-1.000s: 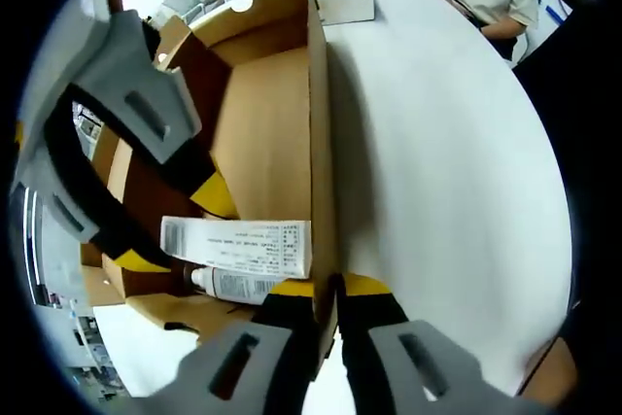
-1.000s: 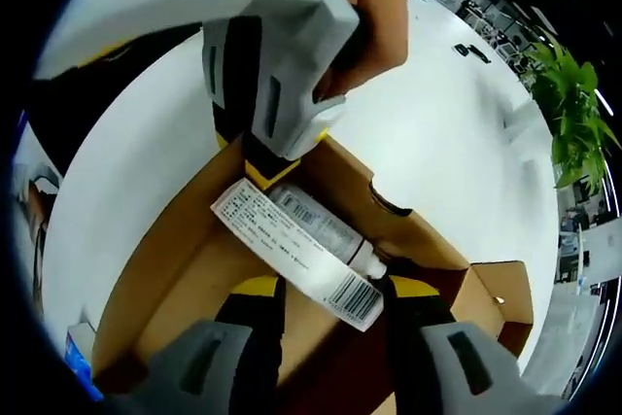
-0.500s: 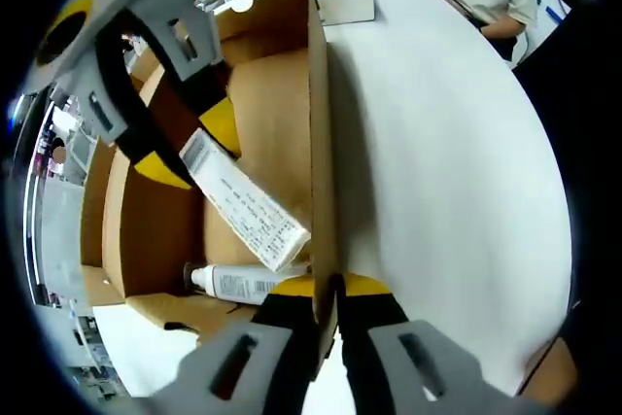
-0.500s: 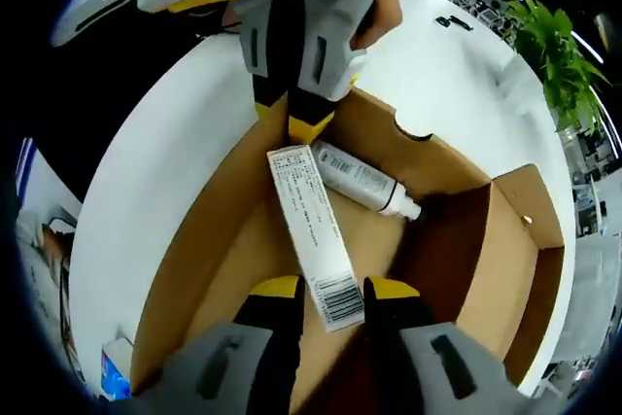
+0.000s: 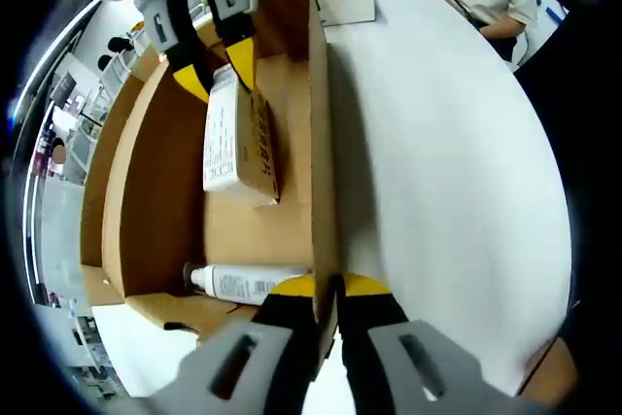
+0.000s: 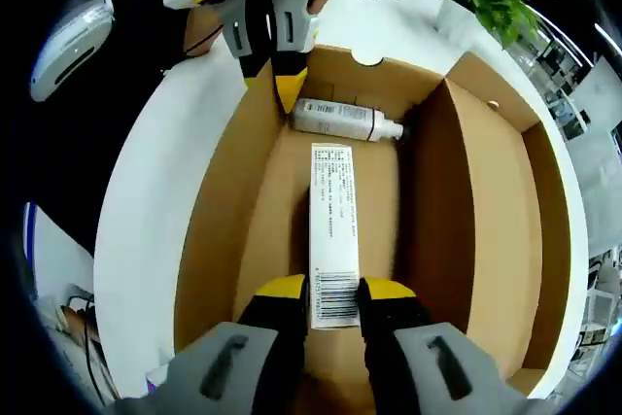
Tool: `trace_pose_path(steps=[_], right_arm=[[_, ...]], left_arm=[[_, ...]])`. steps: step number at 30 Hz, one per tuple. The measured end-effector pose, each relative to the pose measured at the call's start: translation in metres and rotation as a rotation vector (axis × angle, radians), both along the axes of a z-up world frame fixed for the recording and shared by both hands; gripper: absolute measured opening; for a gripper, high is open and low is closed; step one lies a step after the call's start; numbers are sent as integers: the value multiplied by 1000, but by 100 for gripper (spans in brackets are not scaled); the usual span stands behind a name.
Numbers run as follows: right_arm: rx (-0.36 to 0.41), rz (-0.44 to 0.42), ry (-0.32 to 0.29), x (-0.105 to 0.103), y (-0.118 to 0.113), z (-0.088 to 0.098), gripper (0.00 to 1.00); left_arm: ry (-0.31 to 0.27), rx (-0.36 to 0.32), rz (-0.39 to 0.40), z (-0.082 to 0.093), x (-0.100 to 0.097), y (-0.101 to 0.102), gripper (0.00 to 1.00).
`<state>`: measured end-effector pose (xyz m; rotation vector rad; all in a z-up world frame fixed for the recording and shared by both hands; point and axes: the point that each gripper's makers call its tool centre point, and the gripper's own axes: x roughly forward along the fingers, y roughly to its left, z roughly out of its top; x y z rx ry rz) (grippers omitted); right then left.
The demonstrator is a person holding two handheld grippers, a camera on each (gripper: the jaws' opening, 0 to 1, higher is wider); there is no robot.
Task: Operate the shoe box by opening the lid, removing the specified soft item, and placing it in the target area until the item is outside and the box remains undamaged.
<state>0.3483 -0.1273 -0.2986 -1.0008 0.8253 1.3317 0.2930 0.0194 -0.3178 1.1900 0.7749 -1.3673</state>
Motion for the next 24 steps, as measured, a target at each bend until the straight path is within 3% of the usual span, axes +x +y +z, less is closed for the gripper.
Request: trace_pose_path(steps=[3, 9, 16, 24], right_arm=[[-15, -61, 5, -5, -17, -1, 20], [-24, -101, 7, -11, -33, -2, 20], [-22, -137, -5, -7, -28, -2, 28], [1, -145, -8, -7, 7, 6, 44]], left_arm=[[5, -6, -1, 0, -1, -1, 5], [5, -6, -1, 0, 0, 0, 5], [5, -7, -2, 1, -1, -1, 5], [5, -6, -2, 0, -2, -1, 5]])
